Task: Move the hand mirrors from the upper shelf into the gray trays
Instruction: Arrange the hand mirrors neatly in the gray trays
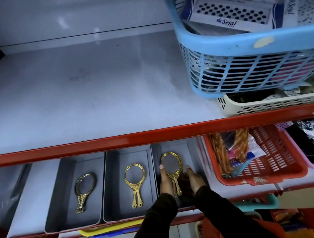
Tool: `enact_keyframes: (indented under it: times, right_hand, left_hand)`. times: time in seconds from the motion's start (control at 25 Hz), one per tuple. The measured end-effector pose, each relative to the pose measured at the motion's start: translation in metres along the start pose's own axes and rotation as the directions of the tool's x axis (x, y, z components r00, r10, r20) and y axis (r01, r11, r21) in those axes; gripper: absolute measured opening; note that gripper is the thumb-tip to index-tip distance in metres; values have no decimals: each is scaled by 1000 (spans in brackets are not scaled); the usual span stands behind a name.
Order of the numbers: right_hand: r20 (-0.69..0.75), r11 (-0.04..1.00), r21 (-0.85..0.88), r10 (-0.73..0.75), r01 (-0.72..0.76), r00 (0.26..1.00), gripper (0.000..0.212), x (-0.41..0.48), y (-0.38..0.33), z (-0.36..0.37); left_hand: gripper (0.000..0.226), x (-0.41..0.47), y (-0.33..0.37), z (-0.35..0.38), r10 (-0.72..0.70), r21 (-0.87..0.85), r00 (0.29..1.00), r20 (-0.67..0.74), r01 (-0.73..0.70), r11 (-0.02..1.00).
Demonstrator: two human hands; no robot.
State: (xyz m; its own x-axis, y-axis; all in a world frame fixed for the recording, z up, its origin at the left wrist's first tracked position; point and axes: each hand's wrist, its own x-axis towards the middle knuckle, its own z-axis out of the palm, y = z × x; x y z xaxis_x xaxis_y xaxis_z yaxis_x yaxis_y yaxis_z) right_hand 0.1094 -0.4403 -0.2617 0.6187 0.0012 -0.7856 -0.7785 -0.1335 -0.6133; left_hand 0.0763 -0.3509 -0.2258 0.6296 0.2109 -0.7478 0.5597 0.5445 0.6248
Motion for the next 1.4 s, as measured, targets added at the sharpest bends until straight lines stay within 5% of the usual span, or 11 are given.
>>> enact_keyframes:
  times: [0.28,0.56,0.96,1.12,1.4]
  right_hand:
    - [-2,994,-111,-1,1,1000,59,0,4,-1]
    - [-103,946,-320,-79,42,992,67,-6,4,-5]
    - [-154,924,-374,-141,75,978,57,-17,0,-6]
    - [-144,972,-153,-200,178,969,62,-25,-17,1]
    - [191,980,142,-167,142,967,61,-52,-40,89]
  left_hand:
    - [83,-18,5,0,-124,-38,992,20,125,991]
    - [77,-19,2,1,-70,25,997,18,70,997]
    - [76,-29,9,1,-76,-16,997,15,77,997]
    - [80,-32,22,-5,-3,-8,1000,4,3,1000]
    - [69,-23,72,-77,202,-139,957,-209,-234,962]
